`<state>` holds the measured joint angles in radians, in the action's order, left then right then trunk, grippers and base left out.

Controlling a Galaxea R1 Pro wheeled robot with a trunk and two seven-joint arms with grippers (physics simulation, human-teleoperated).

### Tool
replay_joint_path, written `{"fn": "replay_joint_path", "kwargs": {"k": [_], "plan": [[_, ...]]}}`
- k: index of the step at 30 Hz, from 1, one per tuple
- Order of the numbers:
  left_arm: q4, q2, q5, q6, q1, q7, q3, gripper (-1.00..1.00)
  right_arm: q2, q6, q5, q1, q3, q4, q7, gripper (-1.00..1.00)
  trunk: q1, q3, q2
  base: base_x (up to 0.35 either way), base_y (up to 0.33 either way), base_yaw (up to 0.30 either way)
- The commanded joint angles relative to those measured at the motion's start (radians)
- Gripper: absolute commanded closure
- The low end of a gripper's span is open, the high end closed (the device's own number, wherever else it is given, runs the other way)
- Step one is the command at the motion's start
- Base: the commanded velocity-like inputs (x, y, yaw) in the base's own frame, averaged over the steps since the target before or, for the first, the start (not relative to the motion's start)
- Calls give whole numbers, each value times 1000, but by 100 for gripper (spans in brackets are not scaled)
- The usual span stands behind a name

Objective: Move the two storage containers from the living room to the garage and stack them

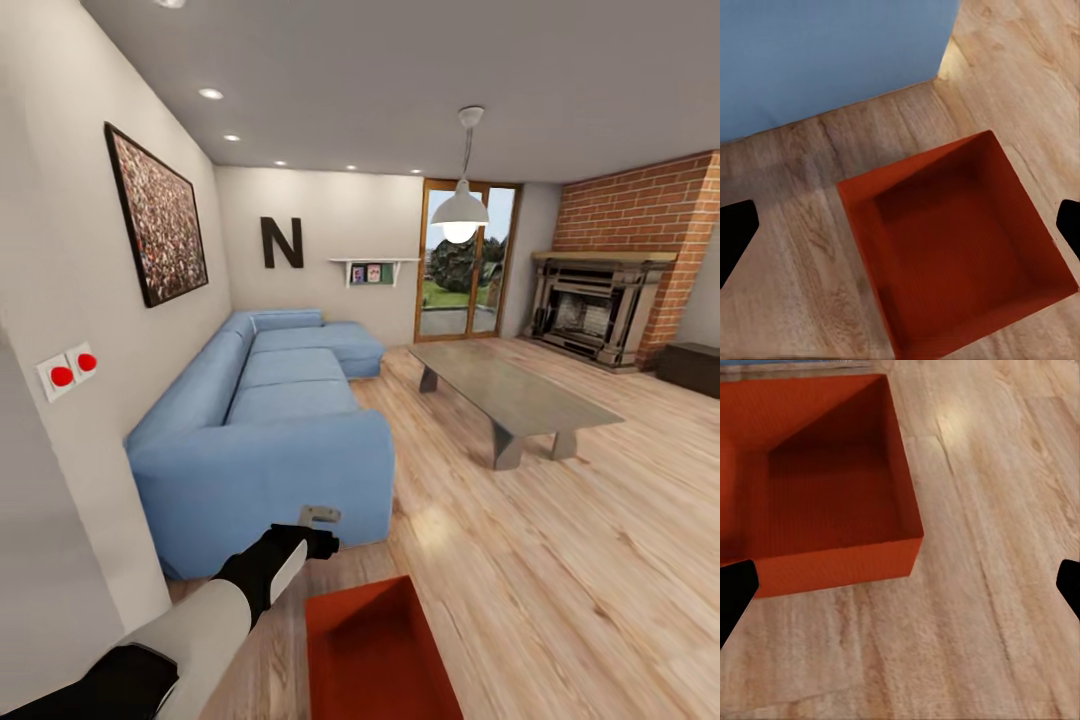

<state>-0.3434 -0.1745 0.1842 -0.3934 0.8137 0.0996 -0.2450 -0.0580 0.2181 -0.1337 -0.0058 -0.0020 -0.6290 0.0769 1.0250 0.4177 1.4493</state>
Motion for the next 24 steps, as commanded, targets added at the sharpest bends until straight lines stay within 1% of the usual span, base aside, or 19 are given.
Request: {"fn": "replay_joint_path", "kwargs": {"k": [1,4,7,9,21,24], "plan": [[-1,0,11,-4,1,8,-6,-100,0,1,-11,0,0,0,7,-100,0,1,1,2,-1,270],[-2,0,11,-5,1,8,-7,-100,0,1,-11,0,0,0,7,-100,0,-1,1,28,-124,273],[-1,0,11,-6,1,9,-8,-100,0,1,-11,0,0,0,6,-100,0,-2,1,164,-242,248],[-1,0,11,-7,1,9,-8,-100,0,1,-11,0,0,0,6,-100,0,-2,1,218,-254,114],[0,0,11,-7,1,9,-8,-100,0,1,-11,0,0,0,6,-100,0,-3,1,256,-241,15],[0,0,11,-5,1,9,-7,-100,0,1,-11,0,0,0,6,-100,0,-3,1,197,-150,0]]}}
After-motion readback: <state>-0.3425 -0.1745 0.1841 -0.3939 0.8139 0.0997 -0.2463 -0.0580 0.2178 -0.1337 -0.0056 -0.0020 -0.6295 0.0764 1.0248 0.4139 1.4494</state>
